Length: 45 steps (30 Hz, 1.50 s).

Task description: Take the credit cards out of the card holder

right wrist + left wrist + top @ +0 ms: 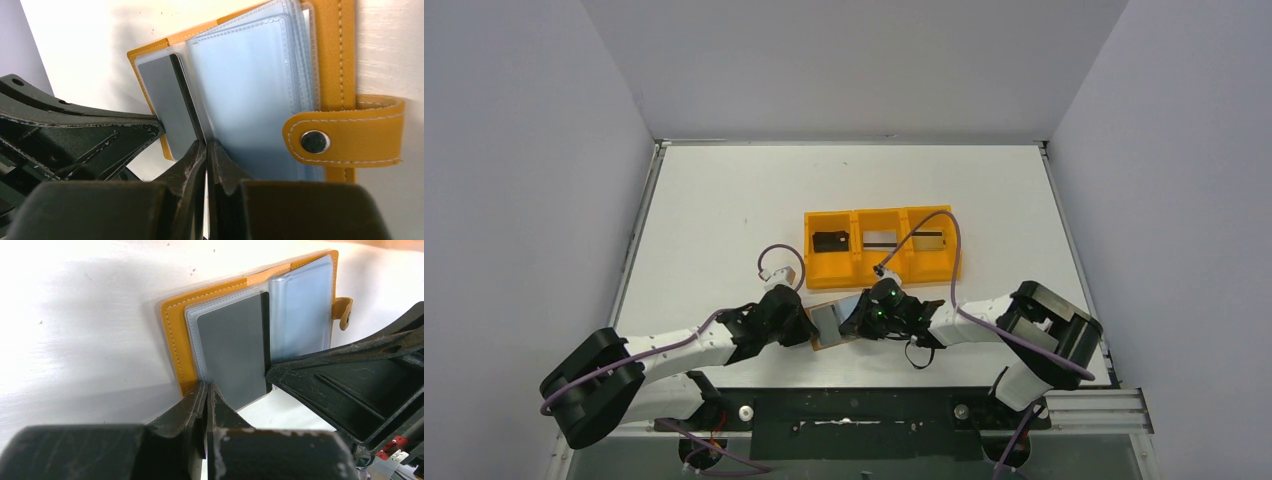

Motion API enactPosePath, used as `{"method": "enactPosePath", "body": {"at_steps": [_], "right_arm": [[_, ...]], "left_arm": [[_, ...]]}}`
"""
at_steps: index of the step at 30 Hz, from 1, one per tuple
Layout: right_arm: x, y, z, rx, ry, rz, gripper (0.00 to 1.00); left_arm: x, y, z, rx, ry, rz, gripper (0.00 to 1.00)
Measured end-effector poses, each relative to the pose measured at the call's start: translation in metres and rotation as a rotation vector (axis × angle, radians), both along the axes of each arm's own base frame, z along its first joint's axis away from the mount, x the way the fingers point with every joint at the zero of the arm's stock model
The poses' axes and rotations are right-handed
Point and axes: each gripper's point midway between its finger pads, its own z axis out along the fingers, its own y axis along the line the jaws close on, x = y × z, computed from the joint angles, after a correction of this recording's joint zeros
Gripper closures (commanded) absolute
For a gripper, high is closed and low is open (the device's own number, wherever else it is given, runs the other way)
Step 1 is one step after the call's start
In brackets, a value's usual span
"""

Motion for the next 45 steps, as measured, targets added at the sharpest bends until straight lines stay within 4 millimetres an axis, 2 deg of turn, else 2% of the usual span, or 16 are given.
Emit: {"method": "enactPosePath", "body": {"at_steps": [5,15,21,22,24,27,32,34,38,45], "right_arm": [[-0.001,0.000,0.005,0.010,-0.007,0.006,1.00],[-0.006,0.008,0.043,0.138,-0.022,0.033,1.00],[-0.007,0.009,0.052,0.170,-0.023,0.033,1.00],[-0.007,0.008,0.051,0.161,-0.020,0.029,0.95],[-0.008,0.004,0.045,0.133,-0.009,0.021,0.80],[-0.008,-0.003,0.036,0.053,0.006,0.003,0.70],[-0.006,0.004,0.035,0.003,-0.009,0.026,0.63],[-0.005,0.005,0.029,-0.014,-0.001,0.031,0.63],[-0.008,0.004,0.010,-0.072,0.042,0.033,0.53],[-0.010,0.007,0.014,-0.152,0.013,0.027,0.47]], "left_arm": [[0.000,0.001,0.001,-0.003,-0.004,0.006,1.00],[-0.001,0.003,0.000,-0.013,0.006,0.027,1.00],[-0.001,0.003,0.001,-0.013,0.006,0.026,1.00],[-0.001,0.003,0.001,-0.013,0.006,0.026,1.00],[-0.001,0.003,0.001,-0.012,0.005,0.024,1.00],[-0.002,0.003,0.001,-0.012,0.005,0.023,1.00],[-0.002,0.003,0.001,-0.012,0.002,0.015,1.00],[-0.002,0.002,0.001,-0.013,0.001,0.012,1.00],[-0.002,0.002,0.001,-0.012,0.001,0.006,1.00],[-0.002,0.003,0.001,-0.013,0.003,0.004,1.00]]}}
